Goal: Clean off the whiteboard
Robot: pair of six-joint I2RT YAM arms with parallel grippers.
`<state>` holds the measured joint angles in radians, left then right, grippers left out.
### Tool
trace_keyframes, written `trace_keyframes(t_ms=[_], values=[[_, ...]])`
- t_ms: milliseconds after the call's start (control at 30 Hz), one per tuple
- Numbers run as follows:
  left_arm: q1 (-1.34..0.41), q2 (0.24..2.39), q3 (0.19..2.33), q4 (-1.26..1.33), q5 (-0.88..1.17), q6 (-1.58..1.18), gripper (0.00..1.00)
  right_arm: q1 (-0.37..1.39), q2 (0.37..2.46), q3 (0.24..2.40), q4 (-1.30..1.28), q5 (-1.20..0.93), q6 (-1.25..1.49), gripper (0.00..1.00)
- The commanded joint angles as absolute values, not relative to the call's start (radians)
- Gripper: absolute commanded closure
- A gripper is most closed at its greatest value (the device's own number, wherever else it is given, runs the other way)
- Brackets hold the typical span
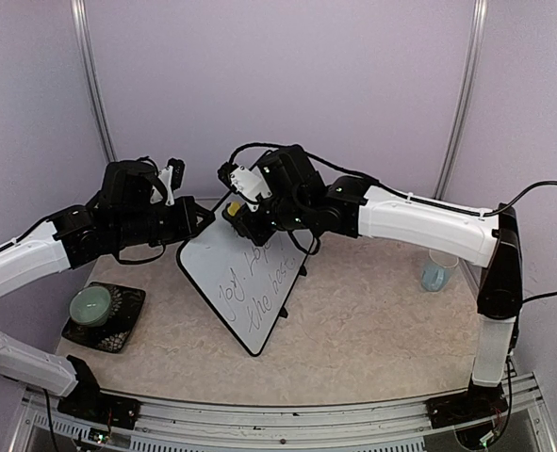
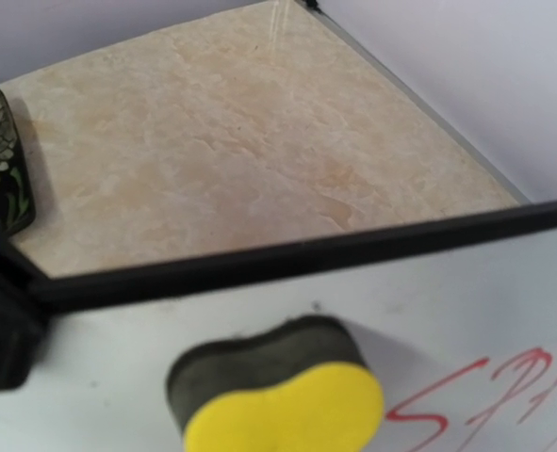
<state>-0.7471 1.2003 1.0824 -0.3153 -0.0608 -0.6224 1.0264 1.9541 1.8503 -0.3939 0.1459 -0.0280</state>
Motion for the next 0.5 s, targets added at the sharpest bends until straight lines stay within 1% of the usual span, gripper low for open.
trace_keyframes(t_ms=[0, 333, 467], values=[[-0.749, 1.177, 1.081, -0.352, 0.001, -0.641, 1.0, 1.024, 1.903, 1.88, -0.383, 0.122, -0.02, 1.0], [-0.751, 1.154, 1.067, -0.354, 0.017, -0.656, 1.0, 1.031, 1.943, 1.915, -0.406, 0.095, -0.022, 1.0], [-0.752, 1.148, 1.065, -0.356, 0.012, -0.658, 1.0, 1.037, 1.944, 1.883, -0.412, 0.097, -0.018, 1.0]])
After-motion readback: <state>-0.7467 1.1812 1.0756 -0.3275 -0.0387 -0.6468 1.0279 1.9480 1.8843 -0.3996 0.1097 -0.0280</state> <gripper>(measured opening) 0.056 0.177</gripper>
